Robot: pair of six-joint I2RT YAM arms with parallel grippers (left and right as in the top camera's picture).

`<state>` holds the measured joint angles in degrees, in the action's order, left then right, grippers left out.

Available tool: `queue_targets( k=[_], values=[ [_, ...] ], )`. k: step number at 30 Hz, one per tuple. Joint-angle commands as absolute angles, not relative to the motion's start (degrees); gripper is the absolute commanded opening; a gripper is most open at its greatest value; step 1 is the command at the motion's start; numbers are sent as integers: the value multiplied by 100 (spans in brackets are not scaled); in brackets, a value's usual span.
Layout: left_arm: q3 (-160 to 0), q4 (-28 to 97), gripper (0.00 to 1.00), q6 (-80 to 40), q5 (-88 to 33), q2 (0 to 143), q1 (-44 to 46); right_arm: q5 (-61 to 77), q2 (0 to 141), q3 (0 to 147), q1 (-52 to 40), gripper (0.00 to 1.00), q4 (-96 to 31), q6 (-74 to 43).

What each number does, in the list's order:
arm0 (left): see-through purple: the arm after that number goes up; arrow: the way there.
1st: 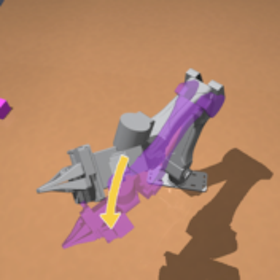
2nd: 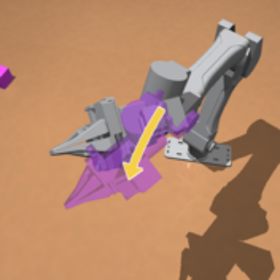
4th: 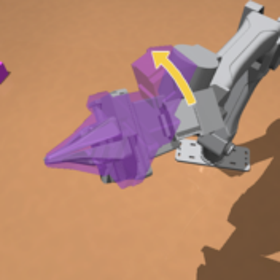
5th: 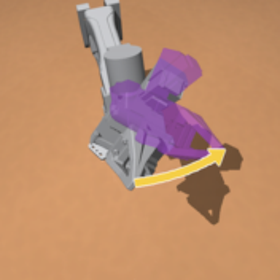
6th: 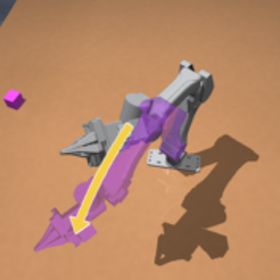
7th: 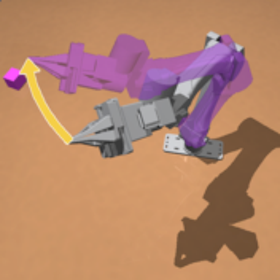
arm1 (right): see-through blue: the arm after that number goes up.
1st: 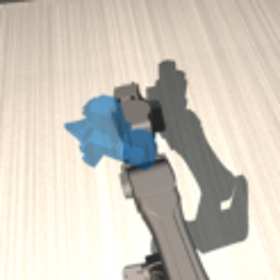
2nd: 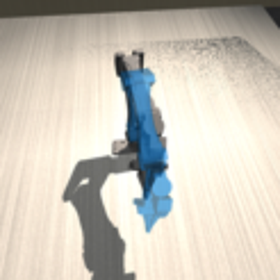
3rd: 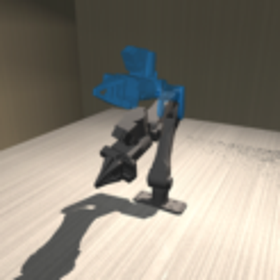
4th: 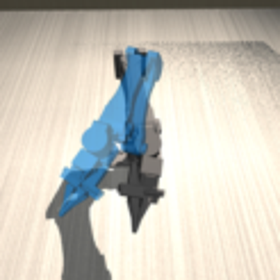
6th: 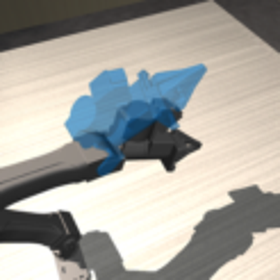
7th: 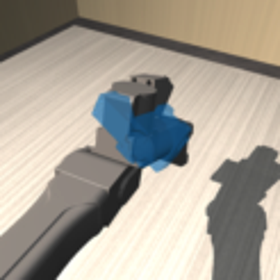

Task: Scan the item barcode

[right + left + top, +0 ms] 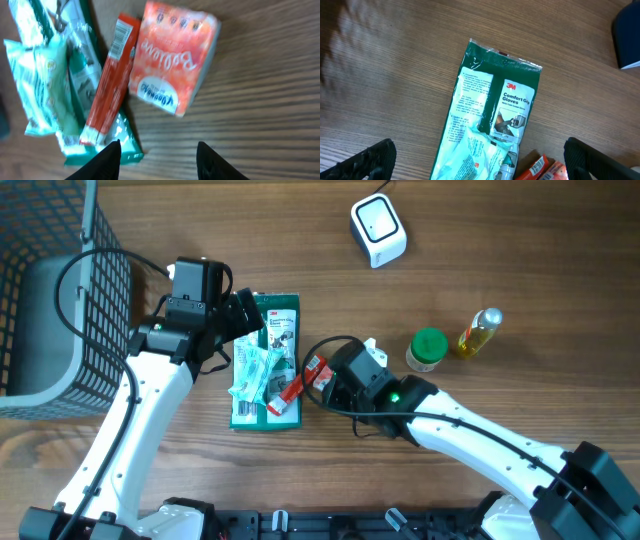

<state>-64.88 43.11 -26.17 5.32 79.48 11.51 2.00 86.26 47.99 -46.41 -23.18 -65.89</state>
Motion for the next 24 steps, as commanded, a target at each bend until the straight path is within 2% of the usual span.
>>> queue_targets(
  k=[1,6,14,24],
  values=[
    [-6495,4296,100,-2571,589,7940,1133,-834,8691,4720,-4637,45,-2322,-6816],
    [-6495,4296,100,-2571,587,7940,1133,-921,8691,4720,-4493,41,-2351,-7102],
    [-6495,4296,100,-2569,589,7940,1133,-779,9212,4716,-4493,46,-2016,-7048],
    [-6495,4294,100,-2571,589,7940,1133,-685,9590,4716,-4493,46,-1693,-7050]
  ],
)
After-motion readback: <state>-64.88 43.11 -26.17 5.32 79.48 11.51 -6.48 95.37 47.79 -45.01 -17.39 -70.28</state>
